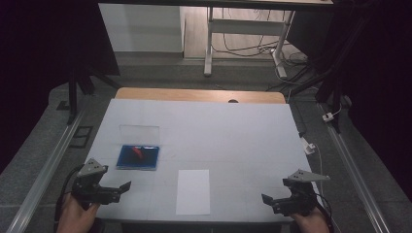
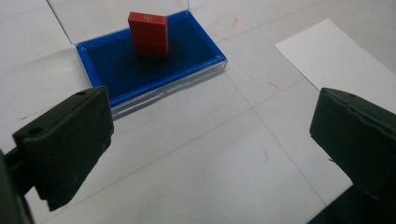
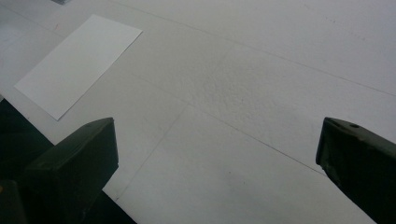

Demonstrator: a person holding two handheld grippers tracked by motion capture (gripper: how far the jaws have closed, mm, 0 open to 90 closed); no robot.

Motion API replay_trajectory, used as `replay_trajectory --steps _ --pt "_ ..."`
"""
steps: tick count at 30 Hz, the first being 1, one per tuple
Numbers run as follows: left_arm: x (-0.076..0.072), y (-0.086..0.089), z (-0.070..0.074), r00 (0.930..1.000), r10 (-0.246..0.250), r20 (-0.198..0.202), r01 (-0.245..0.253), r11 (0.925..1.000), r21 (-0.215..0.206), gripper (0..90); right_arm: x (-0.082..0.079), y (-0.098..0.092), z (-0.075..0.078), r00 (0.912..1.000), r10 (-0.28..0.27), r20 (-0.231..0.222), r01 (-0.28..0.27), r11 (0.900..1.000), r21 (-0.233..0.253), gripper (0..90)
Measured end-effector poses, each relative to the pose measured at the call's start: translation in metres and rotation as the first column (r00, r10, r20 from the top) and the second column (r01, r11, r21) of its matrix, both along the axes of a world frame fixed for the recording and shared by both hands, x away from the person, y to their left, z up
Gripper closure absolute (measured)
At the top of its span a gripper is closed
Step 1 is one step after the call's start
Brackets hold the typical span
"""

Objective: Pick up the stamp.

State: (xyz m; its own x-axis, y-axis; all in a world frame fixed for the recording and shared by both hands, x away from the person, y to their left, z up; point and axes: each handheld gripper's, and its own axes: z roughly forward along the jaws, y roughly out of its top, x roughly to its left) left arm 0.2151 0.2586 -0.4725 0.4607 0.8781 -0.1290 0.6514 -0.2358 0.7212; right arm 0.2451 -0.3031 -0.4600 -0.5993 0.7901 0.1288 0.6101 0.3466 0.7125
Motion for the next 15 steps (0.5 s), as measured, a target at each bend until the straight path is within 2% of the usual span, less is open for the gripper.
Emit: replay_trajectory --steps 7,15 --pt "0.016 0.000 -0.001 1.0000 -0.001 -0.007 0.001 0.9996 -0.027 0.1 0.000 0.000 0.000 1.0000 0.002 0.000 -0.002 1.000 0.002 0.0" --pt "0.036 0.001 -0.003 0.9999 0.012 -0.003 -0.012 0.9998 -0.013 0.2 0.000 0.000 0.000 1.0000 0.006 -0.003 -0.006 1.000 -0.001 0.0"
